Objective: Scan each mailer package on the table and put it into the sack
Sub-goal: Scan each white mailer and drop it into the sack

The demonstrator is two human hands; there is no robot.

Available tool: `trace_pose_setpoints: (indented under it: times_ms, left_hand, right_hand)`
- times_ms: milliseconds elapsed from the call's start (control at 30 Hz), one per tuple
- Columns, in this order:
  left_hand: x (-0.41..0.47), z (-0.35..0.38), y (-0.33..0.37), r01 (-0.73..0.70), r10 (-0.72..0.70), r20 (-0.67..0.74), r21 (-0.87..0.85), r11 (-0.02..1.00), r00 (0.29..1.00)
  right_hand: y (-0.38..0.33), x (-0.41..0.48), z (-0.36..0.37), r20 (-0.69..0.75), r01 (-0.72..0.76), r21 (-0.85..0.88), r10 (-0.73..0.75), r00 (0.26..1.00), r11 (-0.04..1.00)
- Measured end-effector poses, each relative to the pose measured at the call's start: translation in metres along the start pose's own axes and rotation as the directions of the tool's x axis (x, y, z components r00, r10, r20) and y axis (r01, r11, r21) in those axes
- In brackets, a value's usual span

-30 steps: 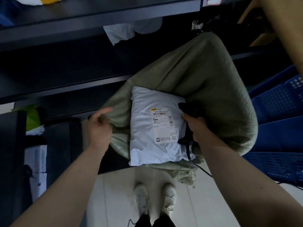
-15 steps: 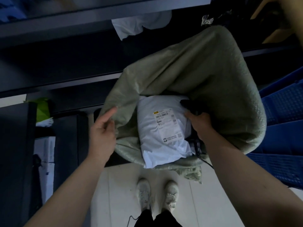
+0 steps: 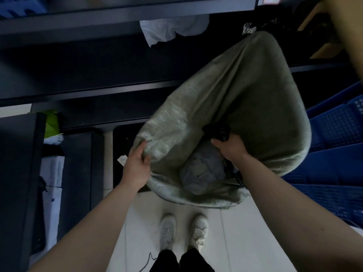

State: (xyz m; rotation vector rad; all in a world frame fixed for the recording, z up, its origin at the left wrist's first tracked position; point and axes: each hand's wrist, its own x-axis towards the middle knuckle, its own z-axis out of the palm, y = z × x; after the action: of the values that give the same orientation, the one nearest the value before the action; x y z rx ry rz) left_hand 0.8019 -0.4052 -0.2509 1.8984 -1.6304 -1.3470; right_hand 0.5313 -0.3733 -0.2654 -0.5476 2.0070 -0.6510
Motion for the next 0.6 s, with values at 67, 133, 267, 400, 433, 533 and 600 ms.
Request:
trace_pose_setpoints:
  times_ms: [67, 133, 267, 400, 433, 533, 600]
  left_hand:
    - [-0.003, -0.002, -0.003, 0.017, -0.021, 0.047, 0.07, 0.997, 0.999]
    - [-0.006, -0.004, -0.001, 0.014, -0.03, 0.107, 0.147, 0.989, 0.994]
    - [-0.016, -0.011, 0.014, 0.037, -0.104, 0.192, 0.326, 0.945, 0.976]
    - [-0.043, -0.03, 0.038, -0.024, -0.055, 0.219, 0.342, 0.939, 0.974]
    - [-0.052, -0.036, 0.047, -0.073, -0.017, 0.238, 0.365, 0.928, 0.971]
    - [-0.082, -0.048, 0.081, -0.244, 0.114, 0.292, 0.462, 0.853, 0.95]
    - [-0.108, -0.051, 0.11, -0.392, 0.236, 0.335, 0.55, 0.737, 0.912]
  right_hand:
    - [0.0, -0.011, -0.007, 0.021, -0.016, -0.008, 0.016, 1.0, 1.0]
    - [-0.004, -0.028, -0.015, 0.028, -0.008, -0.044, 0.009, 1.0, 0.999]
    - [-0.012, -0.068, -0.03, 0.013, 0.036, -0.061, -0.035, 0.999, 0.997]
    - [-0.022, -0.13, -0.05, -0.028, 0.1, -0.099, -0.103, 0.994, 0.99]
    - [-0.023, -0.147, -0.057, -0.037, 0.113, -0.126, -0.119, 0.992, 0.986]
    - [-0.026, -0.199, -0.079, -0.096, 0.149, -0.208, -0.172, 0.98, 0.967]
    - [-0.028, -0.235, -0.099, -0.154, 0.151, -0.291, -0.202, 0.967, 0.945]
